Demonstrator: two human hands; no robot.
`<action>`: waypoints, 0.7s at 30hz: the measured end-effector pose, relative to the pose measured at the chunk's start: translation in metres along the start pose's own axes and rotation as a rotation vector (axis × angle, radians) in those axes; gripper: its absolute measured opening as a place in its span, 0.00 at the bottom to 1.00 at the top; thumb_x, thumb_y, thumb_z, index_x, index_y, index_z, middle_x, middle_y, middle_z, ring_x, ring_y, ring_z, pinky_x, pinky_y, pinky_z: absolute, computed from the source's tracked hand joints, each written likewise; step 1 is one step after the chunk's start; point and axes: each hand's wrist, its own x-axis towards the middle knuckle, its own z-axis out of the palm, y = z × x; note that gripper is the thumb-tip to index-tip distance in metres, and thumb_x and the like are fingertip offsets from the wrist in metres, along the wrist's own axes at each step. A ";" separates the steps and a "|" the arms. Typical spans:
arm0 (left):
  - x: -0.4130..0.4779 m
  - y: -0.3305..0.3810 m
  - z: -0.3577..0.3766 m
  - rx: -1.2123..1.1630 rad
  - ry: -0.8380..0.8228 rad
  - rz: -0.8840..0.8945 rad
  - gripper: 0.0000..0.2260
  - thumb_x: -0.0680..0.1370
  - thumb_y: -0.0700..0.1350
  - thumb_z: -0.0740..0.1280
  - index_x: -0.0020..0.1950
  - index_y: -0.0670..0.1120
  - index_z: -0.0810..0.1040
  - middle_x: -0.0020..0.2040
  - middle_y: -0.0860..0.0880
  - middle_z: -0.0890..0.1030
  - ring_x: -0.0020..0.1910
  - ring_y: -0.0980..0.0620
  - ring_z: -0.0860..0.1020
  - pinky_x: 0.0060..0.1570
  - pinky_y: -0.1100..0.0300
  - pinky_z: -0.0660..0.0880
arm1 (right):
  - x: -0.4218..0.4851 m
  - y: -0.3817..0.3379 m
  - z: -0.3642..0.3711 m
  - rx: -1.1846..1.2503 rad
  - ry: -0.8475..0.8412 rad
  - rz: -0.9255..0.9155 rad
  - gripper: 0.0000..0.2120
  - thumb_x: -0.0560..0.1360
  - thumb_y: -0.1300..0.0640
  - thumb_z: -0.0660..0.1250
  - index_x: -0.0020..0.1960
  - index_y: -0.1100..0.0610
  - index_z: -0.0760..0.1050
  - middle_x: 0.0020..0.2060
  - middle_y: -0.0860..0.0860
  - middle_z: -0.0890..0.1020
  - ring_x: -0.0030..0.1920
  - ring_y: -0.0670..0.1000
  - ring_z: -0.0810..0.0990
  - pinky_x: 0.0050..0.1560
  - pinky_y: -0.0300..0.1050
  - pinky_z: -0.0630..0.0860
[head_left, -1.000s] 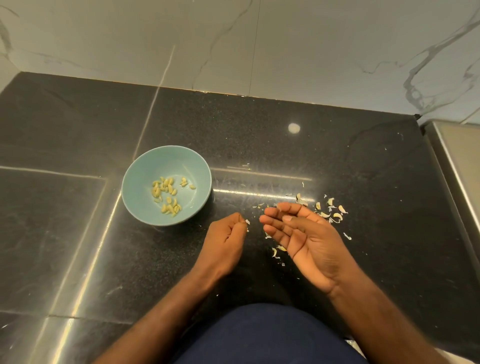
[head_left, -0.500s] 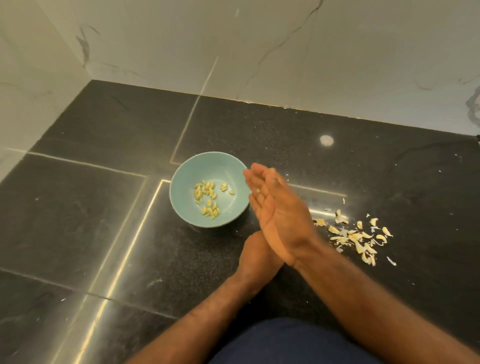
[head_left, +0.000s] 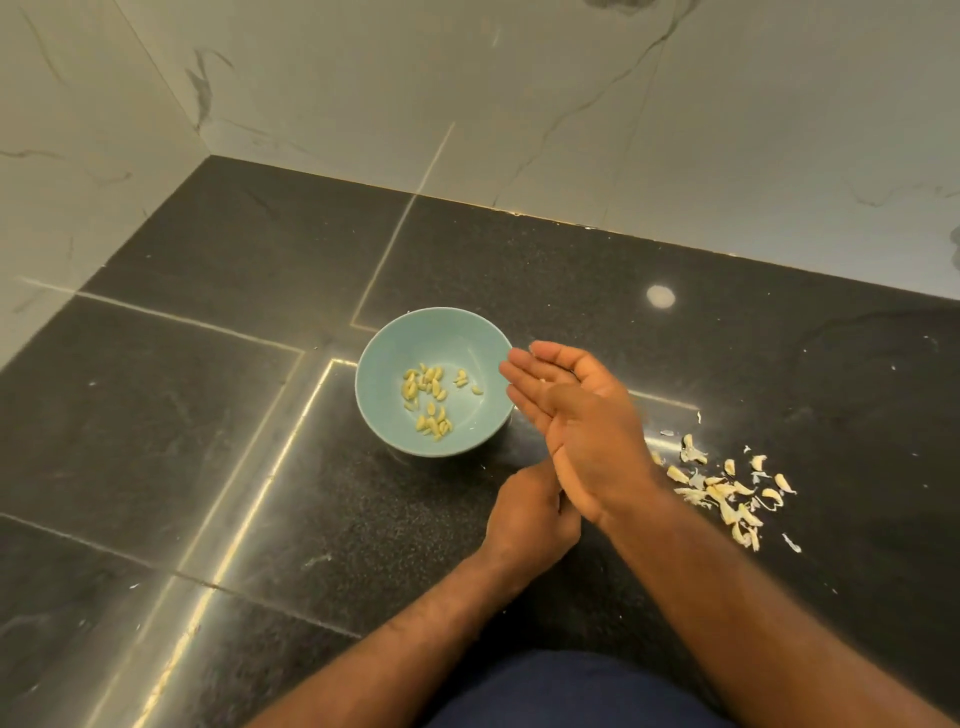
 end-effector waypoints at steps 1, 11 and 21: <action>0.000 -0.001 0.000 0.007 -0.005 -0.014 0.10 0.77 0.43 0.66 0.36 0.46 0.73 0.31 0.50 0.77 0.31 0.52 0.75 0.31 0.50 0.74 | 0.002 -0.001 0.006 -0.147 -0.056 -0.055 0.19 0.79 0.74 0.57 0.63 0.58 0.74 0.58 0.52 0.84 0.62 0.47 0.81 0.63 0.42 0.77; -0.003 0.005 -0.009 -0.090 0.022 0.084 0.06 0.80 0.44 0.62 0.48 0.49 0.78 0.38 0.56 0.78 0.35 0.59 0.75 0.37 0.62 0.73 | -0.001 -0.017 -0.032 -0.104 0.076 -0.057 0.07 0.81 0.57 0.64 0.48 0.58 0.78 0.39 0.52 0.84 0.40 0.51 0.83 0.45 0.48 0.79; 0.000 0.009 -0.005 -0.189 0.000 0.083 0.03 0.82 0.47 0.66 0.52 0.51 0.80 0.38 0.53 0.80 0.37 0.57 0.79 0.40 0.60 0.78 | -0.071 0.017 -0.154 -0.749 0.429 -0.062 0.13 0.74 0.66 0.72 0.40 0.51 0.72 0.36 0.59 0.79 0.35 0.56 0.77 0.39 0.56 0.77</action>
